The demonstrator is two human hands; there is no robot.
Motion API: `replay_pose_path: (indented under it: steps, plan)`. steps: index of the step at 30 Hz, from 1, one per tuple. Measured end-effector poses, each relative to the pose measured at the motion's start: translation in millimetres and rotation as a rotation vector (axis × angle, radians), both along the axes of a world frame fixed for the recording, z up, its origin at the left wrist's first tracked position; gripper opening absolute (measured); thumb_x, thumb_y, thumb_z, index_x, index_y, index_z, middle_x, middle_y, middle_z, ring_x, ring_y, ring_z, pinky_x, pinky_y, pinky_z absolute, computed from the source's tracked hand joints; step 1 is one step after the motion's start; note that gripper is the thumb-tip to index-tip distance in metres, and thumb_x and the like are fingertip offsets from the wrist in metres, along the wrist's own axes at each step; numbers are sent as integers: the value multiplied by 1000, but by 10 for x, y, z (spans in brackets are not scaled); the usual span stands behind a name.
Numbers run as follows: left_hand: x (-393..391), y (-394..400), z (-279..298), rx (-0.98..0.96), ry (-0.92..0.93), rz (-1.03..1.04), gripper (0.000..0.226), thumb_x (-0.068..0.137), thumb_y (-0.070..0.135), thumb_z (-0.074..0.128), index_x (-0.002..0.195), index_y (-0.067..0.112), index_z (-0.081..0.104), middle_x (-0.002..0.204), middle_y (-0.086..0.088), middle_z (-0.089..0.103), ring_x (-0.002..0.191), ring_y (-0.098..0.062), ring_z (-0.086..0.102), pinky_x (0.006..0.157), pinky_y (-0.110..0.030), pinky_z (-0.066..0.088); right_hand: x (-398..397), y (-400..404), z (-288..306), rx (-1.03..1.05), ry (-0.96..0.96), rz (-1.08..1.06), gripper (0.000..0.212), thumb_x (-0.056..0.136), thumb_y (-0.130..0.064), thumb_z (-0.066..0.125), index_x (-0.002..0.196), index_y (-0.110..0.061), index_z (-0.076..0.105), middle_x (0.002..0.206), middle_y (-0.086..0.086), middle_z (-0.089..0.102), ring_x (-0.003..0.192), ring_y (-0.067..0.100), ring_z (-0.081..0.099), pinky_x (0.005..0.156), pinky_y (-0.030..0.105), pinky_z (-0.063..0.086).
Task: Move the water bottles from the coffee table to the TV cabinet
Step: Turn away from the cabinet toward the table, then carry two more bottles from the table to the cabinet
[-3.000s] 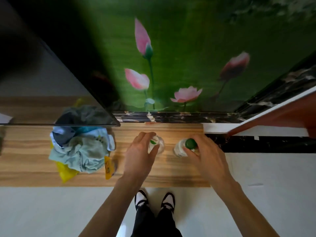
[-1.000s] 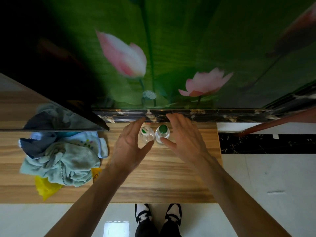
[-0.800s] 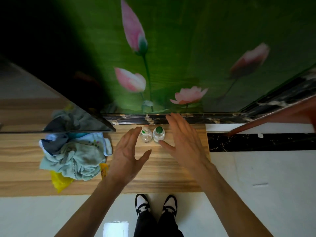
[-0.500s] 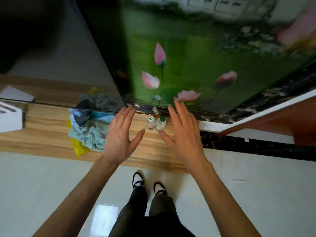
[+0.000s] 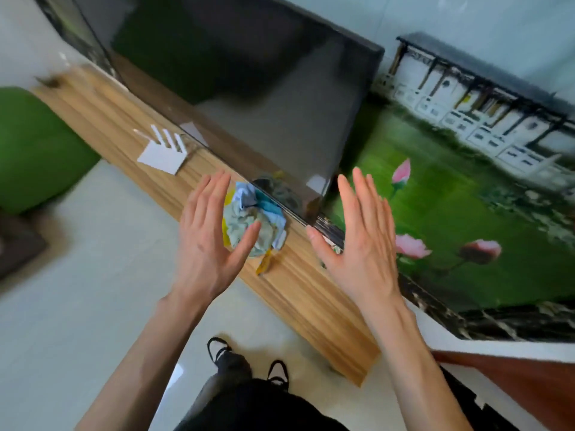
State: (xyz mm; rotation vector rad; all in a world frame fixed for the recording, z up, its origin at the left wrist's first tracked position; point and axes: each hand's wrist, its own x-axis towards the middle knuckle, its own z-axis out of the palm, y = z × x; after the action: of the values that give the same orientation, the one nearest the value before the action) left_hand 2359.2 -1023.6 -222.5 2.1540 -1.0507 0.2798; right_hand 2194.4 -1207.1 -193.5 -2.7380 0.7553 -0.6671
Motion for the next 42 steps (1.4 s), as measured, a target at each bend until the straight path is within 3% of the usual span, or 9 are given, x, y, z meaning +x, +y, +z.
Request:
replay_pose_path:
  steps: [5,10,15,21,26,42]
  plan:
    - [192,880,213,-34,-54,270,77,101,54,56,160,10,34,165,-7,40,158,-27,31,129,-38,25,621,525,251,-39,-50,278,86,96,-63,51,161,-13,25,171,5,17,159,21,11,126,51,19]
    - [272,1984,344,-63,-70,534,76,100,50,58,160,10,35,166,-7,40,159,-24,28,129,-42,27,1271,1413,413,-68,-64,559,89,95,-63,53,163,-14,21,172,3,16,159,19,9,128,47,14]
    - [240,3264,453,-54,-61,773,76,99,49,59,158,8,37,165,-9,39,159,-25,27,128,-46,28,1896,2546,501,-85,-101,787,89,95,-63,55,162,-14,24,171,3,19,159,19,12,127,47,16]
    - [134,4874,591,5,-46,1054,79,98,53,57,162,14,31,170,-5,32,161,-20,21,130,-34,19,2496,4123,517,-68,-147,1010,86,94,-63,55,162,-20,26,170,-1,22,158,17,14,127,44,17]
    - [48,6019,656,63,-86,1199,77,99,54,56,161,15,33,169,-7,34,160,-25,24,129,-49,27,2814,5424,477,-65,-156,1170,84,96,-65,51,163,-24,22,171,-5,19,159,14,9,128,45,12]
    - [-174,8454,391,95,-35,1644,79,100,63,44,163,20,28,171,-2,30,162,-19,18,130,-52,23,3430,8726,457,-160,-113,1610,81,98,-71,37,162,-22,23,169,-3,24,159,15,11,127,51,14]
